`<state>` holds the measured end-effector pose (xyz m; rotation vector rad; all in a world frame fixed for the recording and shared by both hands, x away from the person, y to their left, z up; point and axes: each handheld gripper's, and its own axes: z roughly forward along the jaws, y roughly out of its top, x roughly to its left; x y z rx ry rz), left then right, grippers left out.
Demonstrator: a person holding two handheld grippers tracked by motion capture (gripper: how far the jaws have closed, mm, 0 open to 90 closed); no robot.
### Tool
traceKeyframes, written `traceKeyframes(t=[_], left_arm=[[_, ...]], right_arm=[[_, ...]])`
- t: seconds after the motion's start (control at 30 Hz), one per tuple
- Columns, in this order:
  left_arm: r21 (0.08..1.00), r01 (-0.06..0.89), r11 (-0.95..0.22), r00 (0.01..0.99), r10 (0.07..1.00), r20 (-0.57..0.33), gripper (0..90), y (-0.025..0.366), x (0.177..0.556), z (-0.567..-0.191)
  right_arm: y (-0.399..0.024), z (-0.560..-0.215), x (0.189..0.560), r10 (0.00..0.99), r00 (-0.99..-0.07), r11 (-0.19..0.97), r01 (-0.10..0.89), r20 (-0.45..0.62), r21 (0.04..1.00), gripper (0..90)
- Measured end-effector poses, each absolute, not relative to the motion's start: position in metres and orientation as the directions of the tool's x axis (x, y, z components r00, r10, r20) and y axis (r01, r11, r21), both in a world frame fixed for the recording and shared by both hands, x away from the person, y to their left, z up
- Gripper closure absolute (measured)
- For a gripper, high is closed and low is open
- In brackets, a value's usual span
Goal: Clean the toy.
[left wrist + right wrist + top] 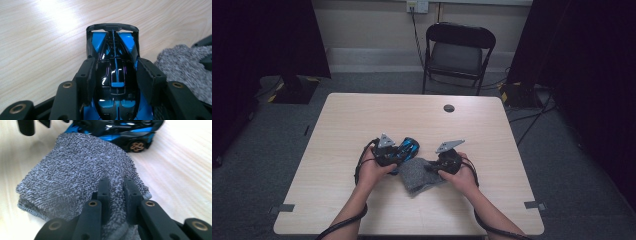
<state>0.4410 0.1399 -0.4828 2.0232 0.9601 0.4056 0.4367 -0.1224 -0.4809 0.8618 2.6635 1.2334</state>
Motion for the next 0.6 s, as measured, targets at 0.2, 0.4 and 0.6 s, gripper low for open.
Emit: traceKeyframes(t=[0.2, 0.4, 0.6], left_arm=[[0.801, 0.481, -0.358, 0.657, 0.752, -0.059, 50.4, 0.140, 0.441, -0.483], [0.801, 0.481, -0.357, 0.657, 0.751, -0.059, 50.4, 0.140, 0.441, -0.483], [0.801, 0.482, -0.354, 0.656, 0.753, -0.061, 50.4, 0.140, 0.441, -0.483]], right_arm=[[-0.128, -0.480, 0.446, 0.562, -0.815, 0.506, 0.475, 0.143, 0.720, 78.2], [-0.132, -0.480, 0.453, 0.593, -0.793, 0.490, 0.494, 0.140, 0.719, 78.1], [-0.134, -0.479, 0.458, 0.615, -0.777, 0.483, 0.507, 0.136, 0.714, 77.9]])
